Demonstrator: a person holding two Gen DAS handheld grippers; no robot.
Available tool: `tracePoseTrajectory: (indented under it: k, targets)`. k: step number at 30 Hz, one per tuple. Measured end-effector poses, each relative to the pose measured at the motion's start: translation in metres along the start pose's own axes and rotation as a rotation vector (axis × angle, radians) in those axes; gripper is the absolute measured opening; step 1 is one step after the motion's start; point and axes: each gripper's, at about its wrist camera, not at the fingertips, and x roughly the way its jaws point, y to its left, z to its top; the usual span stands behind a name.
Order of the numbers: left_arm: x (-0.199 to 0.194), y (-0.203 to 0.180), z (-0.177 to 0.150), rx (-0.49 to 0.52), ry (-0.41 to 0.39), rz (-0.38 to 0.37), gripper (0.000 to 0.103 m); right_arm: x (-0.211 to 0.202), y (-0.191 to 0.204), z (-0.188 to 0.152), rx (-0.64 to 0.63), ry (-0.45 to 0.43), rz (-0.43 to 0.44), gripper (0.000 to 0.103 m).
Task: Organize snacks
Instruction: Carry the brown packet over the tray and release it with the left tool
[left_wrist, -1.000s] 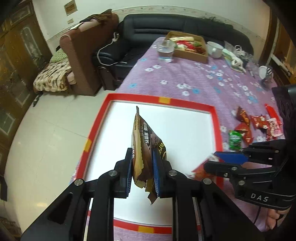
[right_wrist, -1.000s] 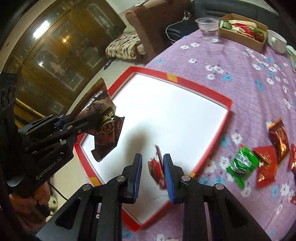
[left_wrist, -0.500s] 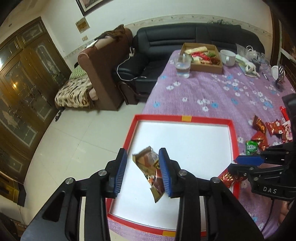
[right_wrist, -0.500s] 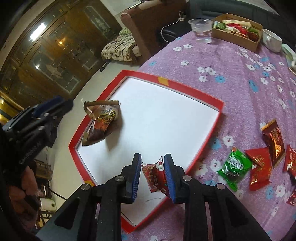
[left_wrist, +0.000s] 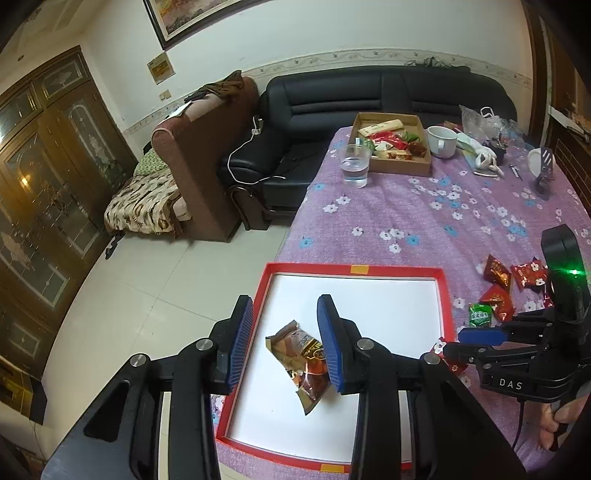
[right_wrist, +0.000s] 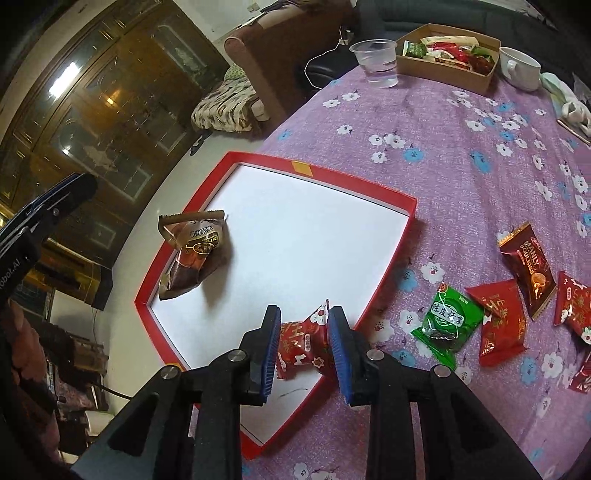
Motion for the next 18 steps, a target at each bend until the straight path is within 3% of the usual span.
tracePoseTrajectory:
  k: [11, 12, 13, 15, 18]
  targets:
    - [-0.002, -0.031, 0.009, 0.072, -0.017, -0.065, 0.034, -0.031, -0.029, -0.016, 0.103, -0.070, -0.030, 0.038]
    - [-0.001, -0.038, 0.010, 0.090, -0.018, -0.077, 0.036, -0.035, -0.033, -0.018, 0.114, -0.078, -0.036, 0.039]
    - [0.001, -0.042, 0.011, 0.103, -0.014, -0.086, 0.049, -0.040, -0.039, -0.023, 0.131, -0.090, -0.045, 0.040]
    - [0.012, -0.060, 0.007, 0.167, 0.010, -0.110, 0.065, -0.050, -0.052, -0.033, 0.165, -0.108, -0.063, 0.046]
    - [0.031, -0.082, -0.004, 0.250, 0.066, -0.148, 0.065, -0.067, -0.076, -0.056, 0.228, -0.135, -0.116, 0.047]
